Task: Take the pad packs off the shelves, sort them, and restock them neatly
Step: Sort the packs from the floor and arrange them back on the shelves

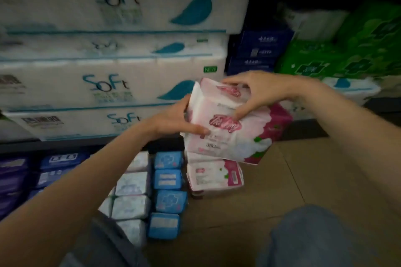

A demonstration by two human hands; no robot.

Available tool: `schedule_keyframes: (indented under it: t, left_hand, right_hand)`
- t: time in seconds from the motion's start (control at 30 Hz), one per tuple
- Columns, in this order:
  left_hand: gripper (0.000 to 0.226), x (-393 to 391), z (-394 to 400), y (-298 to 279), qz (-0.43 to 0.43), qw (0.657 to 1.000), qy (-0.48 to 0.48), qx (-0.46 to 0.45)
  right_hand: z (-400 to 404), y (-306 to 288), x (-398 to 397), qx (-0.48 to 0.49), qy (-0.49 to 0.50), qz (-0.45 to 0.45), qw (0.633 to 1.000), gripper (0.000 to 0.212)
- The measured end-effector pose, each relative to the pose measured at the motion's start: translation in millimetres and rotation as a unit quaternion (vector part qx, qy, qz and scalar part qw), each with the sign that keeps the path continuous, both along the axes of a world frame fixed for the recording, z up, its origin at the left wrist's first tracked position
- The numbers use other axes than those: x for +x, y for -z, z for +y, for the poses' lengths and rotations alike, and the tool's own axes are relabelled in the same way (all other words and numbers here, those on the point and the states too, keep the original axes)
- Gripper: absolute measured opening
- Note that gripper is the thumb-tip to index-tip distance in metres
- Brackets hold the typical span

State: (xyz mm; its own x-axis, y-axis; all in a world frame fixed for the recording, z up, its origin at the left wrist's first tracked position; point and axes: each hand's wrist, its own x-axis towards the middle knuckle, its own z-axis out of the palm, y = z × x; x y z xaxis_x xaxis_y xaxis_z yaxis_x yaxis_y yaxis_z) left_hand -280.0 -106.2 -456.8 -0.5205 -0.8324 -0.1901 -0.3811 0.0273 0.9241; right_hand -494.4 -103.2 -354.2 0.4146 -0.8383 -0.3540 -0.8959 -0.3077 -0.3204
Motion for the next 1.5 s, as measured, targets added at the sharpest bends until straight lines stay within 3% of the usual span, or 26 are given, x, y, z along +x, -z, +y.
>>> schedule_keyframes:
  t: [0.07, 0.13, 0.2, 0.27, 0.33, 0.43, 0.53, 0.67, 0.77, 0.8, 0.87, 0.97, 1.1, 1.2, 1.27, 1.33, 1.43, 1.5]
  left_hand:
    - [0.087, 9.7, -8.9, -50.3, 0.048, 0.998, -0.029, -0.027]
    - [0.073, 19.8, -15.2, -101.1, 0.096, 0.993, -0.052, -0.053]
    - [0.063, 27.8, -19.2, -150.5, 0.126, 0.986, -0.076, -0.083]
    - [0.071, 36.8, -23.4, -194.7, 0.152, 0.975, -0.106, -0.121]
    - [0.081, 47.8, -29.9, -233.6, 0.173, 0.961, -0.137, -0.166]
    - [0.074, 63.1, -37.7, -278.0, 0.196, 0.947, -0.167, -0.191]
    - [0.064, 73.2, -48.6, -304.9, 0.189, 0.948, -0.159, -0.203]
    - [0.040, 86.3, -71.2, -329.3, 0.196, 0.935, -0.179, -0.235]
    - [0.055, 87.0, -100.4, -334.2, 0.128, 0.901, -0.263, -0.321]
    - [0.060, 83.8, -108.7, -332.8, 0.070, 0.884, -0.282, -0.367]
    - [0.064, 75.9, -123.6, -323.7, -0.087, 0.868, -0.251, -0.420]
    - [0.061, 71.5, -145.8, -303.6, -0.279, 0.875, -0.141, -0.369]
    - [0.056, 74.3, -165.6, -299.6, -0.288, 0.879, -0.140, -0.352]
    - [0.053, 77.5, -170.3, -303.3, -0.298, 0.873, -0.124, -0.366]
    - [0.053, 79.1, -169.5, -303.1, -0.305, 0.868, -0.115, -0.375]
    - [0.053, 78.1, -167.6, -297.2, -0.313, 0.866, -0.101, -0.376]
    - [0.057, 69.9, -171.8, -283.0, -0.349, 0.867, -0.060, -0.352]
    - [0.061, 65.4, -183.0, -285.9, -0.379, 0.843, -0.079, -0.375]
  right_hand:
    - [-4.4, -51.6, 2.2, -0.040, 0.026, -0.062, 0.997, 0.083]
    - [-5.3, -101.6, 9.6, -0.105, 0.047, -0.130, 0.985, 0.079]
    - [-1.7, -147.2, 20.7, -0.237, 0.050, -0.137, 0.960, 0.079]
    - [6.0, -181.7, 34.3, -0.389, 0.037, -0.102, 0.915, 0.086]
    - [15.5, -196.8, 46.0, -0.473, 0.004, -0.036, 0.881, 0.104]
    - [8.3, -186.6, 60.1, -0.532, -0.034, 0.089, 0.841, 0.123]
    - [-27.6, -191.2, 70.7, -0.606, -0.026, 0.091, 0.790, 0.126]
    - [-77.3, -227.2, 91.0, -0.616, -0.006, 0.130, 0.777, 0.125]
    - [-110.4, -232.8, 101.2, -0.636, 0.010, 0.184, 0.750, 0.122]
    - [-120.7, -231.0, 103.0, -0.624, 0.015, 0.200, 0.755, 0.120]
    - [-138.4, -225.7, 104.0, -0.549, -0.003, 0.216, 0.808, 0.114]
    - [-156.3, -223.8, 99.0, -0.435, -0.043, 0.223, 0.871, 0.093]
    - [-177.3, -212.6, 93.9, -0.415, 0.007, 0.168, 0.894, 0.081]
    - [-184.3, -216.8, 99.4, -0.384, 0.027, 0.125, 0.914, 0.052]
    - [-186.9, -222.5, 98.3, -0.371, 0.043, 0.110, 0.921, 0.046]
    - [-187.8, -218.7, 93.4, -0.384, 0.069, 0.093, 0.916, 0.054]
    - [-189.2, -199.7, 90.1, -0.375, 0.092, 0.129, 0.913, 0.092]
    - [-197.2, -195.8, 95.1, -0.398, 0.095, 0.152, 0.900, 0.095]
